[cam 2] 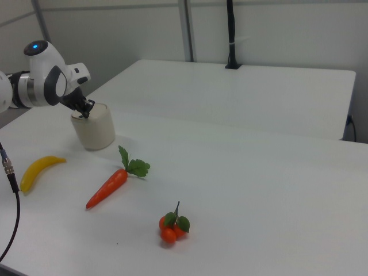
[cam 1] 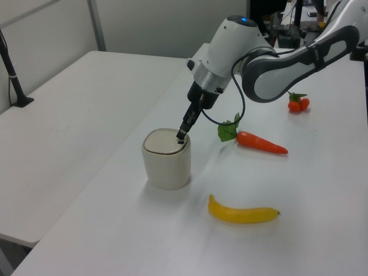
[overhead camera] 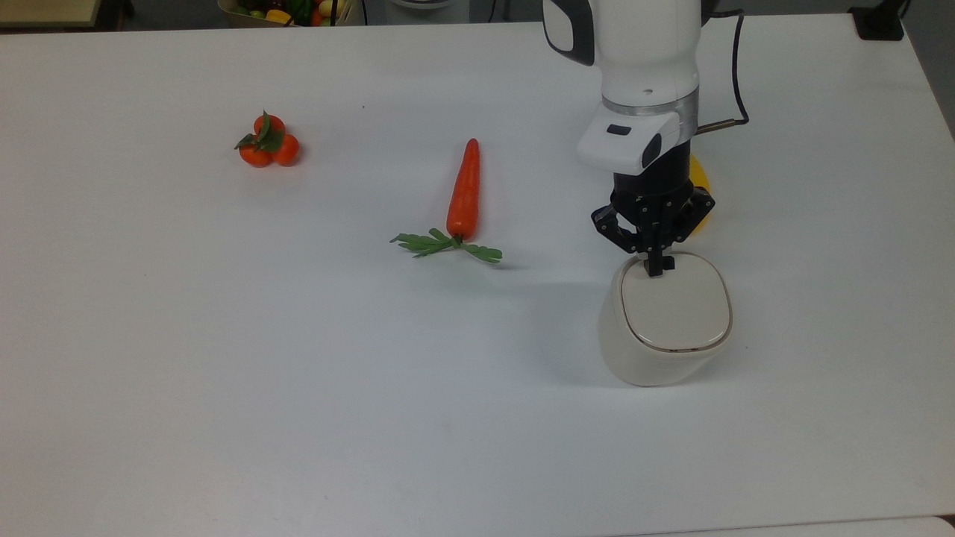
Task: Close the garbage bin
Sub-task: 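Press the lid flat onto the bin rim with the gripper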
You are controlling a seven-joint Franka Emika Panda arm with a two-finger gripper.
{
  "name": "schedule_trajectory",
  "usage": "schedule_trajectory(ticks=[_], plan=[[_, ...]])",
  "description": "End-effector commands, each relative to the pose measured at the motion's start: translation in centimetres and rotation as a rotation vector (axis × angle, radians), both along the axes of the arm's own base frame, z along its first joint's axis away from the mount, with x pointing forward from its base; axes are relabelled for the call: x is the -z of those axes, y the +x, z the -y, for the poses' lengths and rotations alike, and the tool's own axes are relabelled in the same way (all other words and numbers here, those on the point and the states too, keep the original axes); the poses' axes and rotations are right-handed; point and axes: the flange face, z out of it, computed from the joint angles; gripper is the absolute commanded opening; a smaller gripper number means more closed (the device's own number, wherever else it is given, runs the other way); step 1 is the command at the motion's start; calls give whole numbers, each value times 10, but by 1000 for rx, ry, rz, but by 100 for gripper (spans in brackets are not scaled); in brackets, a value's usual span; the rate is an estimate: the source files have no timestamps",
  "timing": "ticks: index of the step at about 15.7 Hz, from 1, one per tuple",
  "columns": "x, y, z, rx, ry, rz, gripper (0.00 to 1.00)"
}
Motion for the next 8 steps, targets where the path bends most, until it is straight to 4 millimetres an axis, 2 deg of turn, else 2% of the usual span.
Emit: schedule_trajectory(ticks=[1,8], plan=[[8,-12,-1,-7,-37,-33,0],[20,-16,-2,-33,-89,-29,0]])
